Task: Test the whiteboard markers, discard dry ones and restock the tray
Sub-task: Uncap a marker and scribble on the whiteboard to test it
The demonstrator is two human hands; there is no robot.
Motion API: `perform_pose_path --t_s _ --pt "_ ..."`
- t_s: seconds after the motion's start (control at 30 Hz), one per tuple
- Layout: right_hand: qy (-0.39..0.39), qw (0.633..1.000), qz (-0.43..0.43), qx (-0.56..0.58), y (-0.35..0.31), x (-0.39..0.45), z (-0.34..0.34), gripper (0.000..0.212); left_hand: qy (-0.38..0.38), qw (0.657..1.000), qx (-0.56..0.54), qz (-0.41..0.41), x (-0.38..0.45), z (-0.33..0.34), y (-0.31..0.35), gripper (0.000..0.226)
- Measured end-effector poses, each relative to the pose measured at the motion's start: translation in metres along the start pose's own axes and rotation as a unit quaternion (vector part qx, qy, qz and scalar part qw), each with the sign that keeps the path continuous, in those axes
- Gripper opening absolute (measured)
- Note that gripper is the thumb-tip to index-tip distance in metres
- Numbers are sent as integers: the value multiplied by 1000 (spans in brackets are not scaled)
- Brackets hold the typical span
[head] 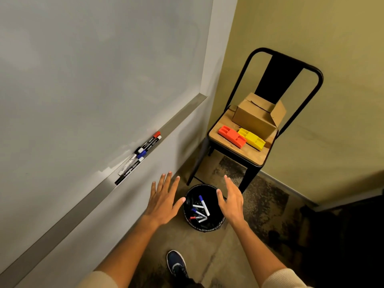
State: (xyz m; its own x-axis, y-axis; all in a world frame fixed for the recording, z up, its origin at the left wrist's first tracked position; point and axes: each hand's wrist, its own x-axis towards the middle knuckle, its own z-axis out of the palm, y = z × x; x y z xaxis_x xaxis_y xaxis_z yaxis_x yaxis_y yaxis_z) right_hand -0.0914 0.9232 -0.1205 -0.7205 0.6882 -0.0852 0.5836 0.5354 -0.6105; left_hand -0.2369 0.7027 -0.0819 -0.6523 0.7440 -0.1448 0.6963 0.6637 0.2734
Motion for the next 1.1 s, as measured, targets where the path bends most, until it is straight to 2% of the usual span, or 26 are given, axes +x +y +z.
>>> perform_pose_path --t_s 0.13,0.33,0.5,0.7,0.87,1.1 --pt "-29 998 -39 -45 -14 5 6 65 22 1000 1 -18 -2 -2 -12 81" --pt "-65 992 -92 -54 -49 13 27 65 45 997 0 -58 -16 -10 -38 78" --pt "-95 979 -172 -52 -93 22 53 64 59 992 5 -110 -33 -21 -61 77" --pt "-145 948 -271 -81 -167 31 89 63 75 979 8 -192 -57 -34 -91 77" --pt "-186 908 -351 -135 -215 37 112 61 98 965 -4 -241 -79 -41 -108 75" --pt "-227 873 -379 -207 -252 43 129 50 101 956 -29 -273 -103 -39 -125 76"
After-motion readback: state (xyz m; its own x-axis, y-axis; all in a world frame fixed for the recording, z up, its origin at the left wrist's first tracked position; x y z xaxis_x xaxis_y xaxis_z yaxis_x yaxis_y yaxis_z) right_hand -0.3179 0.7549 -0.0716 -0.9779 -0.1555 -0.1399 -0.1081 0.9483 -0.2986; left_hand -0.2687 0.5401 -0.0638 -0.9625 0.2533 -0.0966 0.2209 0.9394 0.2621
